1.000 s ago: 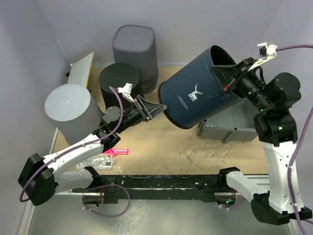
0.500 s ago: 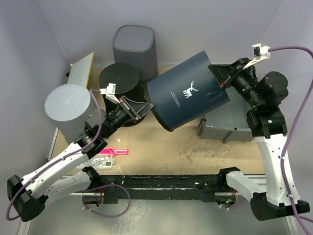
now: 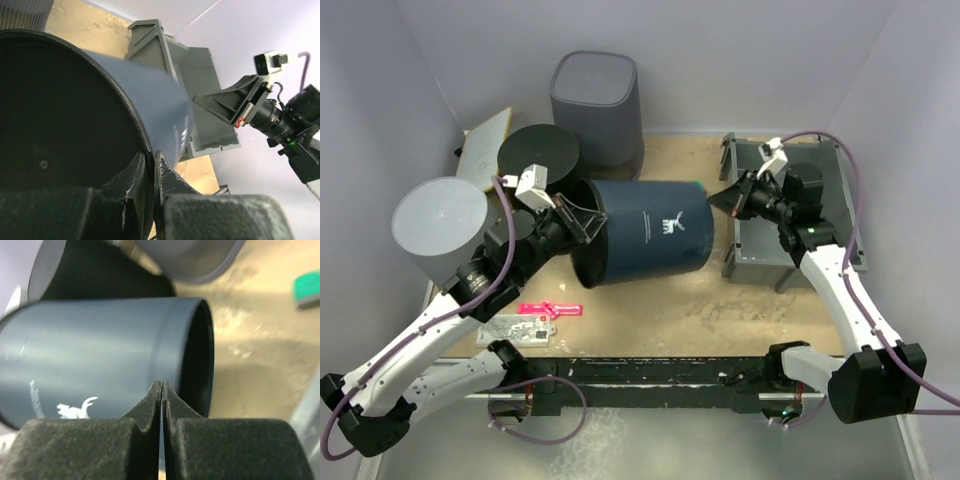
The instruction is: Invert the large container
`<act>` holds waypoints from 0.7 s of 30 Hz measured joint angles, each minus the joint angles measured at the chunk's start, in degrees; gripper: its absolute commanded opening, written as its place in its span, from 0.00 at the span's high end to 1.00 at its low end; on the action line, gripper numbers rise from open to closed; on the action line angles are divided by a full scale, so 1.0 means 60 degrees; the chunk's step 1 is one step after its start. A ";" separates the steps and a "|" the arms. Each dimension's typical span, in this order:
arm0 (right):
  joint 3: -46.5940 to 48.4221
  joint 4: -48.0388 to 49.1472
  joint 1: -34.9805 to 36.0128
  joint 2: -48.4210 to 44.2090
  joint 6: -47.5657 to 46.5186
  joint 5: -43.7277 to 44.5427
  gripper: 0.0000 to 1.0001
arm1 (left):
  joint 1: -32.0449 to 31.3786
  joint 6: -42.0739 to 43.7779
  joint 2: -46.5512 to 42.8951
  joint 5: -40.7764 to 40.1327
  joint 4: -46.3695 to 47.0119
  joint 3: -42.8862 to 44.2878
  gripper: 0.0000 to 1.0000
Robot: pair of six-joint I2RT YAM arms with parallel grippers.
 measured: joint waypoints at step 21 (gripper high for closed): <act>-0.1118 -0.1770 0.0499 -0.0160 -0.1049 -0.1147 0.59 | -0.0627 0.3096 0.3016 0.1468 -0.2175 0.3610 1.00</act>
